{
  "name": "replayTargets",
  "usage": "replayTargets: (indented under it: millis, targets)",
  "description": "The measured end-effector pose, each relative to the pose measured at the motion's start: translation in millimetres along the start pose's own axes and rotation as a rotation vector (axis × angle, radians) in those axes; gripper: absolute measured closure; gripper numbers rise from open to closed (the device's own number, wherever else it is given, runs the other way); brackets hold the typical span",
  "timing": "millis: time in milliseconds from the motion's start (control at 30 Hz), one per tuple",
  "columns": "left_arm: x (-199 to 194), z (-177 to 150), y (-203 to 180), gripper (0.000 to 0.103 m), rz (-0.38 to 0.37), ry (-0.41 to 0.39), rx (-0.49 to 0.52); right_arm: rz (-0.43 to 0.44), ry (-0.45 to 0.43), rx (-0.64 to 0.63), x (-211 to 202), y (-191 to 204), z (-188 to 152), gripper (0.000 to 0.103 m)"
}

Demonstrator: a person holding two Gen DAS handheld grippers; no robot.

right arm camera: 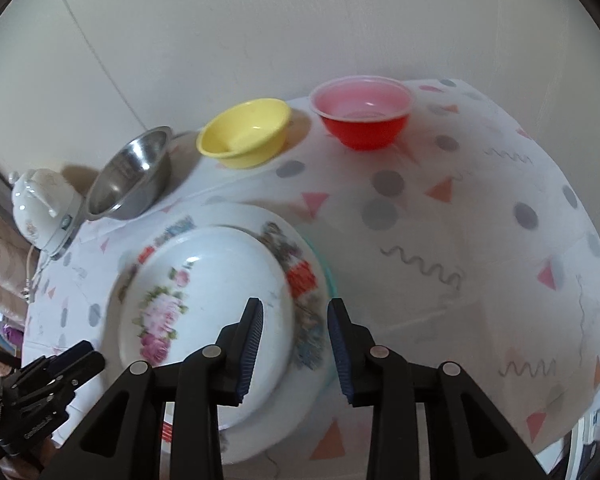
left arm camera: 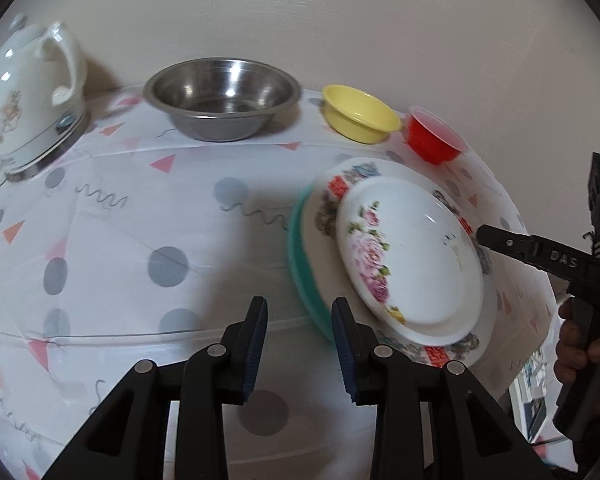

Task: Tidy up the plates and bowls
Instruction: 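Move the left gripper to the rim of the steel bowl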

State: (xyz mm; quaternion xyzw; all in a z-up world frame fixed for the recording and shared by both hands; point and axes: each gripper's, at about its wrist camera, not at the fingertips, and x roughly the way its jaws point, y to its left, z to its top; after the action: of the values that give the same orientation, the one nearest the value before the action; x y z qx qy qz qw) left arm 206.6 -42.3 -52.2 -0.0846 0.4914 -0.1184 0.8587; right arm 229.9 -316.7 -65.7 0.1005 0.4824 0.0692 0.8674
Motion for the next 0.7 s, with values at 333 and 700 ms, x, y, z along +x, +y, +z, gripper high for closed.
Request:
replayTargets:
  millis: [333, 700]
  targets:
    - [0.9, 17.3, 37.7, 0.064, 0.077, 0.005, -0.159, 0.179, 0.025, -0.145, 16.2, 49.8, 27.3, 0.069]
    - [-2.8, 46.9, 61.8, 0.063, 0.122, -0.045, -0.230, 0.274, 0.077, -0.196, 47.3, 89.8, 58.4, 0.069]
